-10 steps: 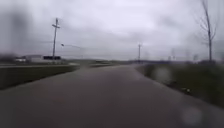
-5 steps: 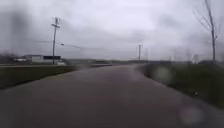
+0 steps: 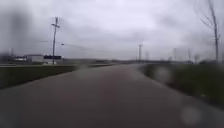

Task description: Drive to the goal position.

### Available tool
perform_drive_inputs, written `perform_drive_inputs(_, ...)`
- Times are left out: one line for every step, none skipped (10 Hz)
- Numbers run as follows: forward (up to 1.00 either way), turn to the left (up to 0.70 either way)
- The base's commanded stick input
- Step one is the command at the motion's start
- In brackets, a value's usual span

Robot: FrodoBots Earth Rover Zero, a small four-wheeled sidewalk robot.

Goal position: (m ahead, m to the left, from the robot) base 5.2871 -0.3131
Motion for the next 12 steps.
perform_drive_inputs(0.5, -0.01)
perform_drive_inputs(0.5, -0.01)
perform_drive_inputs(0.5, -0.01)
perform_drive_inputs(0.5, -0.01)
perform_drive_inputs(0.5, -0.01)
perform_drive_inputs(0.5, -0.01)
perform_drive_inputs(0.5, -0.01)
perform_drive_inputs(0.5, -0.01)
perform_drive_inputs(0.5, -0.01)
perform_drive_inputs(0.5, -0.01)
perform_drive_inputs(0.5, -0.01)
perform_drive_inputs(0.5, -0.01)
